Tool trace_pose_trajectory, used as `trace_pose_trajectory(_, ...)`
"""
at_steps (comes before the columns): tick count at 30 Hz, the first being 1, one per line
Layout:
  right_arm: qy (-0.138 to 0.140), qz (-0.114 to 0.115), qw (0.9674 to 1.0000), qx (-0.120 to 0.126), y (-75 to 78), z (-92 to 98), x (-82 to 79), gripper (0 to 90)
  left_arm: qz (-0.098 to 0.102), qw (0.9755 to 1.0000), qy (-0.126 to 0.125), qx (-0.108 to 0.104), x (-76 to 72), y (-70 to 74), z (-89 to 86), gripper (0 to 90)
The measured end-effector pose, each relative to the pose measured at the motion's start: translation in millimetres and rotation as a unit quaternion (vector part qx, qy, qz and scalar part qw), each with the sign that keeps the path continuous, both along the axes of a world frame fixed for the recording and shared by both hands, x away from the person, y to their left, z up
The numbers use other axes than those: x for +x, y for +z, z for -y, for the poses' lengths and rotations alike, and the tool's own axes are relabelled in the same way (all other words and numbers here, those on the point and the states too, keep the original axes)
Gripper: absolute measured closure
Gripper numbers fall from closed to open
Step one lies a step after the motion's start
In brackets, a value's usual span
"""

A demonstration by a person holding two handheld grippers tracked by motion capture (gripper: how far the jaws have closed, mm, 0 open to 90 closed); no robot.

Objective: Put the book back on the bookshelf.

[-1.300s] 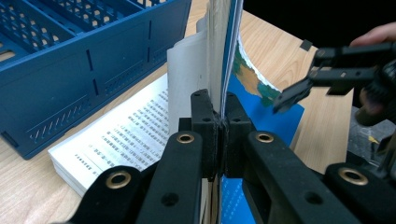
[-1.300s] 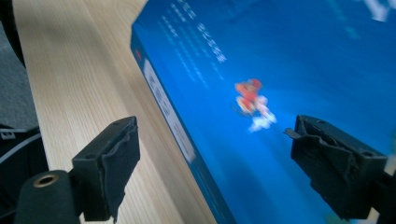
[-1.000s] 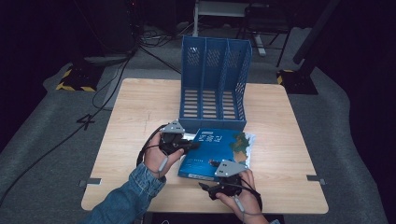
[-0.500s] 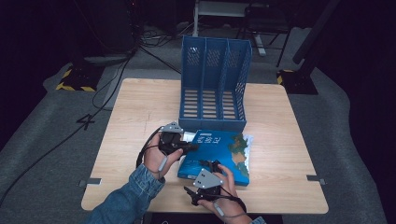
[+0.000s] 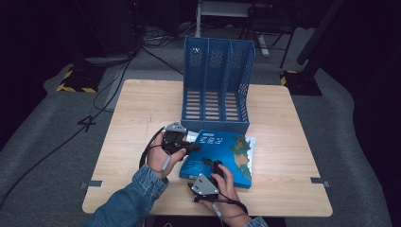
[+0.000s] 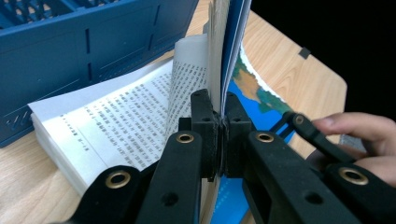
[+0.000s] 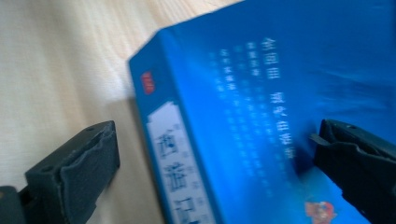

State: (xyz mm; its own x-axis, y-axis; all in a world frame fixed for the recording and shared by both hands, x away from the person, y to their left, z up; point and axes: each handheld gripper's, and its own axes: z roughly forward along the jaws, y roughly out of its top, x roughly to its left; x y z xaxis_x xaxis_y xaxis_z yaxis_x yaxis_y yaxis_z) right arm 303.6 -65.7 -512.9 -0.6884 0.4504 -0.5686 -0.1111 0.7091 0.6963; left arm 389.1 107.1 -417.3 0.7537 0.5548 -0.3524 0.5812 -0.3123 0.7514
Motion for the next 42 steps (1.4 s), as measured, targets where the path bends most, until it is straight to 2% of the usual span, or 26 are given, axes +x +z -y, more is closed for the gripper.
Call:
trace_pose_trajectory(3, -0.007, 0.004, 0.9999, 0.009, -1.8, 3.2, 6.4, 0.4, -0.002, 0.9999, 0.012, 0.009, 1.8, -3.0, 0.4, 86.3)
trace_pose_trajectory(6, -0.001, -0.020, 0.9997, 0.014, -0.4, 4.3, 10.2, 0.8, -0.002, 0.9994, 0.030, 0.019, 2.5, -7.0, -0.6, 81.9)
trace_pose_trajectory(8, 0.000, -0.038, 0.9991, 0.018, 0.8, 5.3, 12.8, 1.8, -0.012, 0.9992, 0.036, 0.013, 3.1, -10.7, -2.9, 75.5)
trace_pose_trajectory(10, 0.001, -0.045, 0.9988, 0.019, 1.2, 5.6, 14.0, 1.9, -0.022, 0.9987, 0.040, 0.021, 3.5, -14.5, -6.4, 70.6)
trace_pose_trajectory(11, 0.002, -0.046, 0.9988, 0.018, 1.3, 5.7, 14.2, 2.0, -0.036, 0.9982, 0.041, 0.027, 4.0, -17.1, -8.4, 69.2)
trace_pose_trajectory(12, 0.001, -0.047, 0.9987, 0.018, 1.4, 5.7, 14.3, 2.1, -0.048, 0.9975, 0.041, 0.033, 4.4, -20.2, -10.0, 66.8)
trace_pose_trajectory(15, 0.001, -0.054, 0.9983, 0.021, 1.7, 5.8, 15.1, 2.6, -0.082, 0.9944, 0.040, 0.054, 3.9, -28.7, -15.1, 67.0)
trace_pose_trajectory(16, 0.001, -0.054, 0.9983, 0.021, 1.7, 5.8, 15.1, 2.6, -0.082, 0.9944, 0.040, 0.054, 3.9, -28.7, -15.1, 67.3)
trace_pose_trajectory(18, 0.001, -0.061, 0.9978, 0.023, 2.0, 5.7, 16.0, 2.6, -0.113, 0.9901, 0.040, 0.072, 1.7, -34.5, -18.0, 67.7)
trace_pose_trajectory(19, 0.001, -0.063, 0.9977, 0.023, 2.2, 5.7, 16.3, 2.7, -0.117, 0.9893, 0.041, 0.078, 0.8, -36.3, -18.7, 68.5)
trace_pose_trajectory(20, 0.001, -0.067, 0.9975, 0.023, 2.4, 5.7, 17.0, 2.7, -0.129, 0.9877, 0.041, 0.080, 0.2, -38.5, -20.0, 70.1)
trace_pose_trajectory(21, 0.001, -0.067, 0.9975, 0.023, 2.4, 5.7, 17.0, 2.7, -0.129, 0.9877, 0.041, 0.080, 0.2, -38.5, -20.0, 71.7)
trace_pose_trajectory(22, 0.001, -0.072, 0.9971, 0.025, 2.6, 5.4, 17.5, 2.7, -0.143, 0.9857, 0.040, 0.081, -0.4, -40.4, -21.0, 71.7)
trace_pose_trajectory(26, 0.003, -0.086, 0.9959, 0.028, 3.3, 5.5, 19.6, 3.5, -0.128, 0.9886, 0.025, 0.075, -4.1, -34.8, -22.6, 85.0)
trace_pose_trajectory(29, 0.005, -0.077, 0.9967, 0.026, 2.9, 5.3, 18.0, 3.4, -0.118, 0.9894, 0.019, 0.083, -6.3, -31.0, -21.3, 87.2)
trace_pose_trajectory(32, 0.004, -0.063, 0.9977, 0.026, 2.5, 5.3, 15.8, 2.0, -0.125, 0.9897, 0.013, 0.067, -5.5, -27.6, -23.3, 87.4)
trace_pose_trajectory(33, 0.002, -0.053, 0.9982, 0.027, 2.4, 4.9, 14.8, 0.4, -0.131, 0.9899, 0.007, 0.054, -5.0, -25.6, -24.4, 87.4)
trace_pose_trajectory(37, -0.003, -0.007, 0.9999, 0.012, 6.5, 3.1, 9.4, 0.0, -0.128, 0.9916, -0.003, 0.020, -5.1, -15.9, -25.6, 87.5)
trace_pose_trajectory(39, -0.014, 0.014, 0.9998, 0.007, 10.8, 3.7, 8.3, 0.0, -0.130, 0.9915, -0.007, -0.001, -4.8, -12.6, -24.7, 87.6)
trace_pose_trajectory(42, -0.023, 0.023, 0.9994, 0.006, 13.8, 5.6, 9.2, 0.0, -0.139, 0.9899, -0.013, -0.023, -2.1, -12.9, -23.0, 87.5)
